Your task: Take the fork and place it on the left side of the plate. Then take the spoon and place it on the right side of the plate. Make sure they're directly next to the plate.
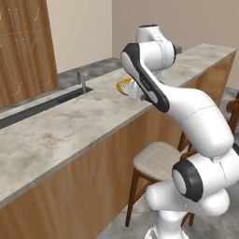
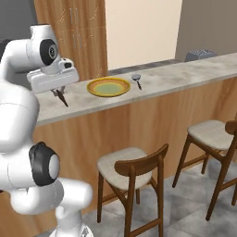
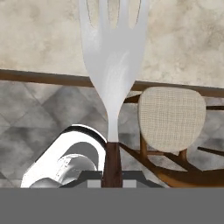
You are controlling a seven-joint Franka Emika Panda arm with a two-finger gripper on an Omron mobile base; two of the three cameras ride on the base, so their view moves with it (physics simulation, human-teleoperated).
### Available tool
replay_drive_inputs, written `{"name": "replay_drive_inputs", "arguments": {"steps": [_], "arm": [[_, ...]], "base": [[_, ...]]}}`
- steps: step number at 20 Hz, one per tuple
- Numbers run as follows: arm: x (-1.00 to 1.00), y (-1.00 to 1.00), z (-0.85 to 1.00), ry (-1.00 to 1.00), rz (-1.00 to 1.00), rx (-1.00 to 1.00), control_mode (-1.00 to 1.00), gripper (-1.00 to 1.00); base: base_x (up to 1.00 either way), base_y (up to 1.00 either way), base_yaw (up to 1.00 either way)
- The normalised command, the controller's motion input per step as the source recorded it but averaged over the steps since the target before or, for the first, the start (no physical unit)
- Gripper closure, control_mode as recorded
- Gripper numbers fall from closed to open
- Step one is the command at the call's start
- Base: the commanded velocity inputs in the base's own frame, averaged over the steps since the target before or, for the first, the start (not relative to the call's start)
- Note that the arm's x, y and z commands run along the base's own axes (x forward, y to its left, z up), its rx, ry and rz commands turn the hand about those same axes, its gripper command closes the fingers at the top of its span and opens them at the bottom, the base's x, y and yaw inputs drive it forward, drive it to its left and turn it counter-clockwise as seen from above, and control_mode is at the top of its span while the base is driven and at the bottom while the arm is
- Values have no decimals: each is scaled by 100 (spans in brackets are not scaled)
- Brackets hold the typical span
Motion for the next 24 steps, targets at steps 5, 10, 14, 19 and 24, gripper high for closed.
{"name": "replay_drive_inputs", "arguments": {"steps": [5,10,14,19,24], "arm": [[38,27,-34,0,-8,0,-100,100],[46,19,-29,0,-9,0,-100,100],[57,11,-21,0,-9,0,-100,100],[61,5,-21,0,-9,0,-100,100],[68,0,-20,0,-7,0,-100,100]], "base": [[0,0,0],[0,0,0],[0,0,0],[0,0,0],[0,0,0]]}}
